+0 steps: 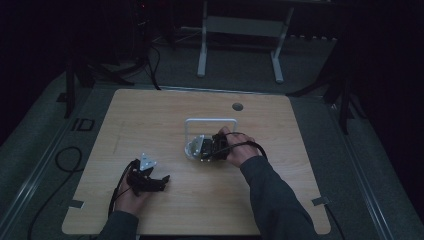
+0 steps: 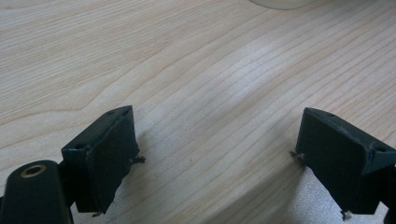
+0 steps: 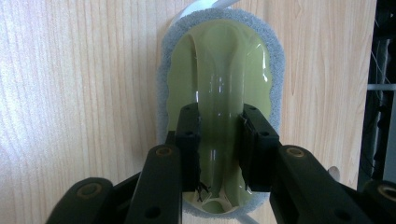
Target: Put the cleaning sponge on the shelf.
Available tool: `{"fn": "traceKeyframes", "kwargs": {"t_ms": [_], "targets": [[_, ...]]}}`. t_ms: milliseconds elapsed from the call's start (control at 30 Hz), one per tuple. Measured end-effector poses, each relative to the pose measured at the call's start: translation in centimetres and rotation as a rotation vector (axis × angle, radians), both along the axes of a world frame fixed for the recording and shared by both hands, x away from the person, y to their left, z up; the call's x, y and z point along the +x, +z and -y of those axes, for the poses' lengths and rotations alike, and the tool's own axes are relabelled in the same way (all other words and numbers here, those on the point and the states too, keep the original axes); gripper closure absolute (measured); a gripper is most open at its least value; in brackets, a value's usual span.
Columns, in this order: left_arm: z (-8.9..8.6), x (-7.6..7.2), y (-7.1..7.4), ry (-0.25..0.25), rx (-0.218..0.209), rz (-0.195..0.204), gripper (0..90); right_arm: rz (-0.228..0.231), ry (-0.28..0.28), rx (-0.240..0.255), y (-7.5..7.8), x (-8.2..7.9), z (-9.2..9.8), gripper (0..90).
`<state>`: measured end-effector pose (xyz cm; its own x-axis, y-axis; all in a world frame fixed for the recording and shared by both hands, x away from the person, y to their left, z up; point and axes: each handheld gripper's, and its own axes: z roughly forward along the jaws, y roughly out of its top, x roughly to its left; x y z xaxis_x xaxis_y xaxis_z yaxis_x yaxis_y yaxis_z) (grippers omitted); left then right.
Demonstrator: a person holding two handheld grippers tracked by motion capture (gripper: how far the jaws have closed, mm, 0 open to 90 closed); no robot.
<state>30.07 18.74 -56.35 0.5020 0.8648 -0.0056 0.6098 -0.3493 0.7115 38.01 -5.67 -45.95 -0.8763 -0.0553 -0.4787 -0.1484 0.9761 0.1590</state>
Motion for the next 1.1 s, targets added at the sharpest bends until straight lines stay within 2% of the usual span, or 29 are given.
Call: {"fn": "traceKeyframes", "kwargs": {"t_ms": [633,1000,1100], "targets": [[0.0,0.0,0.0,0.0,0.0,0.0,12.4,0.005,0.01,-0.025,-0.9,0.5,-0.7,71.6],[0.0,0.0,0.0,-0.001,0.001,0.0,12.4,0.021,0.006,-0.018,-1.0,0.7,-0.8,71.3],[0.0,0.0,0.0,-0.001,0.002,0.0,12.4,0.038,0.007,-0.024,-1.2,0.8,-0.9,71.4]]}}
